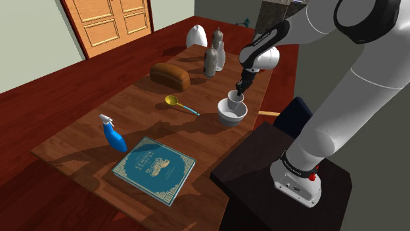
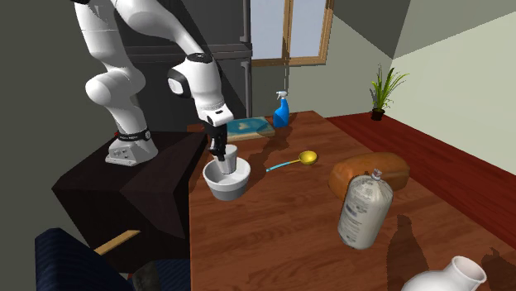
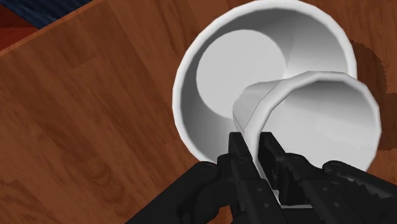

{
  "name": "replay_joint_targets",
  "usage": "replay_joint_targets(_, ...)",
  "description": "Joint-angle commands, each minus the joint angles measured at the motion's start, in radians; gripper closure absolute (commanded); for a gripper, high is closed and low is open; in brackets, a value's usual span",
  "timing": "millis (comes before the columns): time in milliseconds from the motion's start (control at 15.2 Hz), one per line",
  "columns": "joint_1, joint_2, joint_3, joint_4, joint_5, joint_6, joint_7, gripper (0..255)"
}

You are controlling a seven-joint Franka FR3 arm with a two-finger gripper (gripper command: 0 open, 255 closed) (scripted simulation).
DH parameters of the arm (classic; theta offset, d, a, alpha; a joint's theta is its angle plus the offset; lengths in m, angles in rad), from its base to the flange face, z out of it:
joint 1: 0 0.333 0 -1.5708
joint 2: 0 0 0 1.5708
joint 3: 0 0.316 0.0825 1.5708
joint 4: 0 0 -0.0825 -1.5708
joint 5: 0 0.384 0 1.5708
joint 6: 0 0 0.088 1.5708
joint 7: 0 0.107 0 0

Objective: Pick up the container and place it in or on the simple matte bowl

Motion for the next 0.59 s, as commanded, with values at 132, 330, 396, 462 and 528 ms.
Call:
replay_joint_targets(132, 0.0, 0.005, 0.0, -0.002, 0.005, 0.007, -0.004, 255)
replay_joint_targets(330, 0.0, 0.005, 0.0, -0.002, 0.005, 0.007, -0.004, 255)
replay_joint_targets(396, 0.0, 0.005, 0.0, -0.002, 0.005, 0.007, -0.004, 0)
replay_joint_targets(462, 0.0, 0.005, 0.0, -0.002, 0.005, 0.007, -0.004, 0)
replay_joint_targets(528, 0.0, 0.005, 0.0, -0.002, 0.005, 0.007, -0.004, 0)
